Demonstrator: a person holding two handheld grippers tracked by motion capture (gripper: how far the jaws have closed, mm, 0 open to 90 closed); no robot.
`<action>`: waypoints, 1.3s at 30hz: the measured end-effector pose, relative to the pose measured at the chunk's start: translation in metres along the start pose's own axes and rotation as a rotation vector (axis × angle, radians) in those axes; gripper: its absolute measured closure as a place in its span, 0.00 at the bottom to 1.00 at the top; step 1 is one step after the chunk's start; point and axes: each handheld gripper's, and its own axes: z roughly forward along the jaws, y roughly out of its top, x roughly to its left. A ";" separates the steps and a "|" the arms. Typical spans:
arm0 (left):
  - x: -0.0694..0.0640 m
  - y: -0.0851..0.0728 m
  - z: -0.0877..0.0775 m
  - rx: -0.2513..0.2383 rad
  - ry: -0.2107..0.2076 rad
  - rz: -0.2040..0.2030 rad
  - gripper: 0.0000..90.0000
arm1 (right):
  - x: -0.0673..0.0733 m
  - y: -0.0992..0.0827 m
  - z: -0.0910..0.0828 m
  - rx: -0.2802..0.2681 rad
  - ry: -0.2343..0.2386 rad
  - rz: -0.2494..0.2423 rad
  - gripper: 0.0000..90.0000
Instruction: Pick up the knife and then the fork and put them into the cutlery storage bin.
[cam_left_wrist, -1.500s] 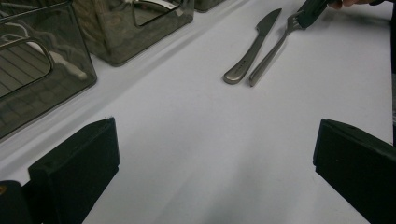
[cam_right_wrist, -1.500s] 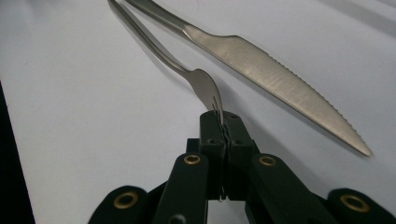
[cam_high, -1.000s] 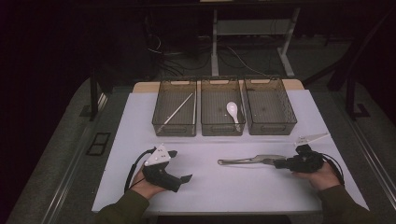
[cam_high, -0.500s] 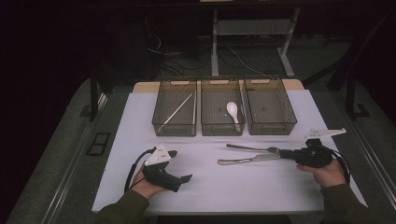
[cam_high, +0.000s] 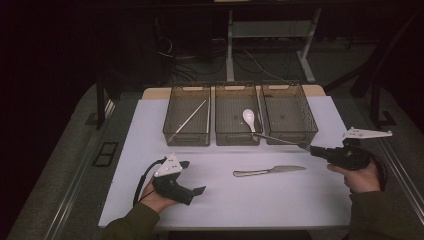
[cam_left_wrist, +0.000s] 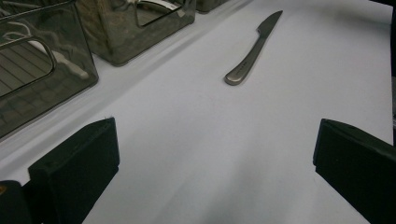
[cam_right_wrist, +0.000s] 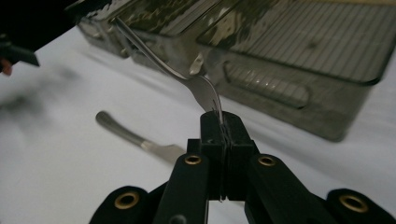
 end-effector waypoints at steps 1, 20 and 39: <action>0.000 0.000 0.000 -0.003 0.000 -0.003 0.00 | -0.002 0.003 -0.002 -0.012 -0.009 0.007 0.98; 0.000 0.000 0.002 -0.005 -0.002 -0.008 0.00 | -0.031 0.043 0.011 -0.095 -0.261 0.096 0.98; -0.001 -0.001 0.003 0.003 -0.010 -0.006 0.00 | -0.047 0.055 0.060 -0.062 -0.404 0.140 0.98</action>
